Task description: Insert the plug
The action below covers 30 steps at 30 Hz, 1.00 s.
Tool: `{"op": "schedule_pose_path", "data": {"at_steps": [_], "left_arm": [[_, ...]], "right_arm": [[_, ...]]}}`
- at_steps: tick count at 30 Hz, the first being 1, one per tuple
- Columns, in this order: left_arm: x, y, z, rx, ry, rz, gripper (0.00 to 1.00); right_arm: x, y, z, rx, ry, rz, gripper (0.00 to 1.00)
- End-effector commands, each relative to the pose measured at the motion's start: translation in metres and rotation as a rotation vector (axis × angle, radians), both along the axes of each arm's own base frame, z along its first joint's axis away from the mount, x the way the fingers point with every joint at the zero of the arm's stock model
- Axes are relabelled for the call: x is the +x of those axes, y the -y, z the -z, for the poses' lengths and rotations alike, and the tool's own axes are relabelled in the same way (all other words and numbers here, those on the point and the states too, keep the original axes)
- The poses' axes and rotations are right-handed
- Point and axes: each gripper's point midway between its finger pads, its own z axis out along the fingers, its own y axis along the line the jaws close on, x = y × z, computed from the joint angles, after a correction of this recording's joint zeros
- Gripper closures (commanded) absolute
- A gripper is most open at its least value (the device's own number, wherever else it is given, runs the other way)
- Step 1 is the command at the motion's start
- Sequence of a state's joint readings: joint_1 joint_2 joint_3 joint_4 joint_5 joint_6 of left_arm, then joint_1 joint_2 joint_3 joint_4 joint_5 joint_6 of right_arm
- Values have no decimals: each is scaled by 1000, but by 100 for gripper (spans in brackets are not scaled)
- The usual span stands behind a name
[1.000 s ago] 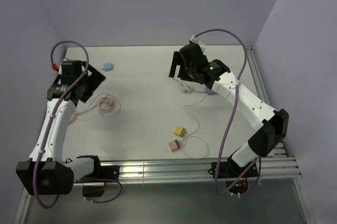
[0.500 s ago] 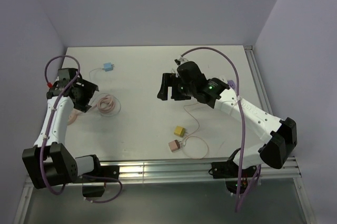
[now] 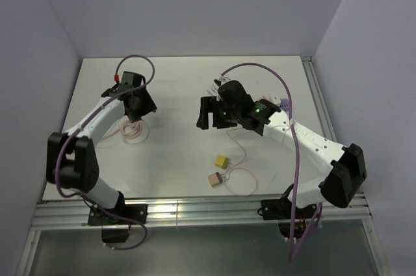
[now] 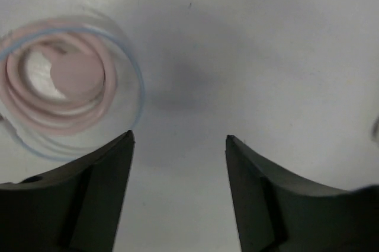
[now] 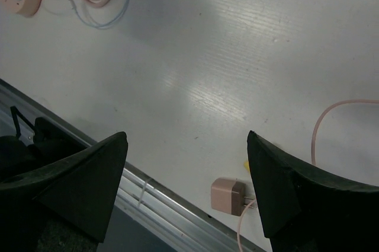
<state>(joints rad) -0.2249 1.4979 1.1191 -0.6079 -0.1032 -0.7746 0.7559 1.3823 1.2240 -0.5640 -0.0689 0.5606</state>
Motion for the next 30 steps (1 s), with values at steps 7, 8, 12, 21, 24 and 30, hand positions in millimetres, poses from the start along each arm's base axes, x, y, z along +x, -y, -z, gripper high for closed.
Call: {"op": "schedule_pose_path", "data": {"at_steps": [7,8,12,21,24,30], "left_arm": [[34,-33,10,319,-101,163,56],[34,-35,12,331,-106,159,55],[31,-40,11,345,-95,131,49],[14,-41,48,306,-165,127,39],[16,-45,56,316,-182,124,43],[22,-39,65,265,-183,139,70]], "right_arm": [[-2,16,-3,-27,73,2,12],[-2,18,-1,-34,71,5,12],[-2,22,2,-54,71,12,12],[-4,18,4,-41,52,1,12],[-5,19,4,-37,56,5,12],[-4,23,5,-46,61,25,12]]}}
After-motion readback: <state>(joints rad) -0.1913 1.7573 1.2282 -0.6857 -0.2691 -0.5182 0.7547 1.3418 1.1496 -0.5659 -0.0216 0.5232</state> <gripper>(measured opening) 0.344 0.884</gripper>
